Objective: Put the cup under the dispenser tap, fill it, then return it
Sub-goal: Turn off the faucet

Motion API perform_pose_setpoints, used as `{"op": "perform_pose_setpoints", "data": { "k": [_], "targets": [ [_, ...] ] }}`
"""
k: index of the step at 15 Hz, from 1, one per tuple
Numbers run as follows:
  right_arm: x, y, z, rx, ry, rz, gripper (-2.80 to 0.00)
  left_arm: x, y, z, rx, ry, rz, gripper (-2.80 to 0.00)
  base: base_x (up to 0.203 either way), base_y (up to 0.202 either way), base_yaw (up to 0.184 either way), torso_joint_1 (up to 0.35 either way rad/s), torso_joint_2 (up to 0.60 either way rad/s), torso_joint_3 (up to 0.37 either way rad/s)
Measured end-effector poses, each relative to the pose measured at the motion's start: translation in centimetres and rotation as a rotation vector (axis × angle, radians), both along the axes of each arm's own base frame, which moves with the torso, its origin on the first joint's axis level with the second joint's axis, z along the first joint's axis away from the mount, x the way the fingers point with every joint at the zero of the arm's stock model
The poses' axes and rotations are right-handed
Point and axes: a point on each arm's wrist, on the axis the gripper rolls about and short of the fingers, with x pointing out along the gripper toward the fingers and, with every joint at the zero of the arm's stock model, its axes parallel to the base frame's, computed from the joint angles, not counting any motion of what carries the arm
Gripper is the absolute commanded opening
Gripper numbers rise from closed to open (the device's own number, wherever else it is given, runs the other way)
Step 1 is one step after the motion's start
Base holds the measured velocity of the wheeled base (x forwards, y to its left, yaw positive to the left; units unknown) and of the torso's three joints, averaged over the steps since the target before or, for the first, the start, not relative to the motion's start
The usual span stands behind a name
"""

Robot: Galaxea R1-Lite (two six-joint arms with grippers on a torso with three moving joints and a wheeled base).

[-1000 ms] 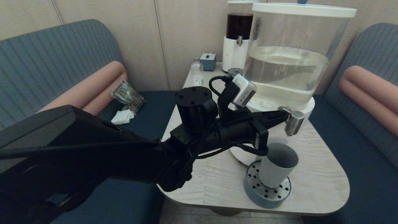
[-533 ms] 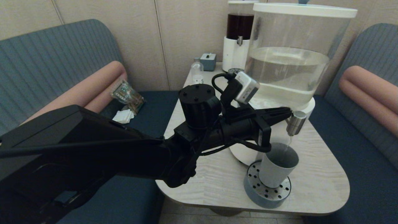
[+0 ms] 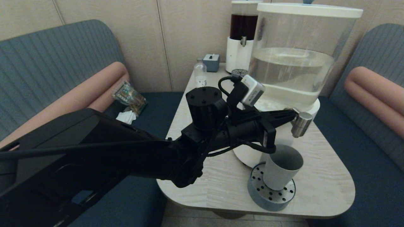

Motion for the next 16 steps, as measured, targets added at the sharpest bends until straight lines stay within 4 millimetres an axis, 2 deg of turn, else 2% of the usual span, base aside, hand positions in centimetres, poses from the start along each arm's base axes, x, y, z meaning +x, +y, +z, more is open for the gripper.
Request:
{"op": "perform_pose_setpoints", "data": {
  "k": [9, 16],
  "targets": [
    [0.00, 0.00, 0.00, -0.001, 0.000, 0.000, -2.80, 0.62, -0.74, 0.19, -0.008, -0.010, -0.012, -2.80, 0.000, 0.000, 0.000, 0.000, 0.00, 0.000],
    [0.00, 0.00, 0.00, -0.001, 0.000, 0.000, -2.80, 0.13, -0.26, 0.06, 0.000, -0.002, -0.014, -2.80, 0.000, 0.000, 0.000, 0.000, 0.00, 0.000]
  ]
}}
